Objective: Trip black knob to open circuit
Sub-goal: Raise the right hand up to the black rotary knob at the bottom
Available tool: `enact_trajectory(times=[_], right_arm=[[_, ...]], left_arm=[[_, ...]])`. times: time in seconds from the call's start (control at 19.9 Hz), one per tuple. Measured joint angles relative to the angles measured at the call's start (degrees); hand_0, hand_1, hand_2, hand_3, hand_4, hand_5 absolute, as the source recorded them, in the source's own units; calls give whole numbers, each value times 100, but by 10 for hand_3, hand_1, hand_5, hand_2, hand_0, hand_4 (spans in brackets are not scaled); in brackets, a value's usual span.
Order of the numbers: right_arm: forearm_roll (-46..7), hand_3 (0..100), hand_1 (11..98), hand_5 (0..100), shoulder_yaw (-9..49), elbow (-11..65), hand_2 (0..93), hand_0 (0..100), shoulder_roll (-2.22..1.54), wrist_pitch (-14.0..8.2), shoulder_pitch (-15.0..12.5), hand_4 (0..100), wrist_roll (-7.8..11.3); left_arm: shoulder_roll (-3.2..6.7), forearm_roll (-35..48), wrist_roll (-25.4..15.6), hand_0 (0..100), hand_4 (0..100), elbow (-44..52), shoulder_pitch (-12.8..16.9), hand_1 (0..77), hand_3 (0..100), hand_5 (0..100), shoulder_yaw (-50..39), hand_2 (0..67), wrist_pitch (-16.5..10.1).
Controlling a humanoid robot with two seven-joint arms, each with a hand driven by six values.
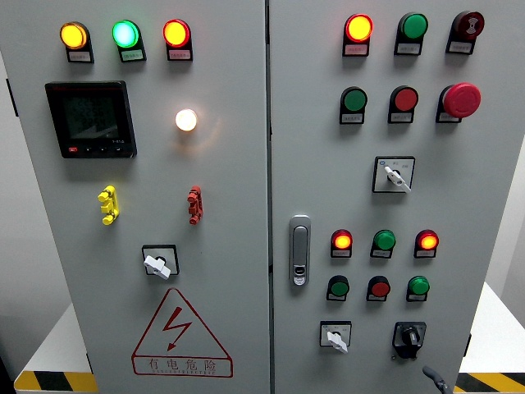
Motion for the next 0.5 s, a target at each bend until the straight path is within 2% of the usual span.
enact_trajectory(times=[0.5], right_arm=[[22, 932, 592, 1000, 0, 118, 6, 1000, 9, 5, 224, 1000, -143]], left_arm=[[2, 0, 0, 0, 65, 0, -2, 30, 213, 15, 0, 130, 0]])
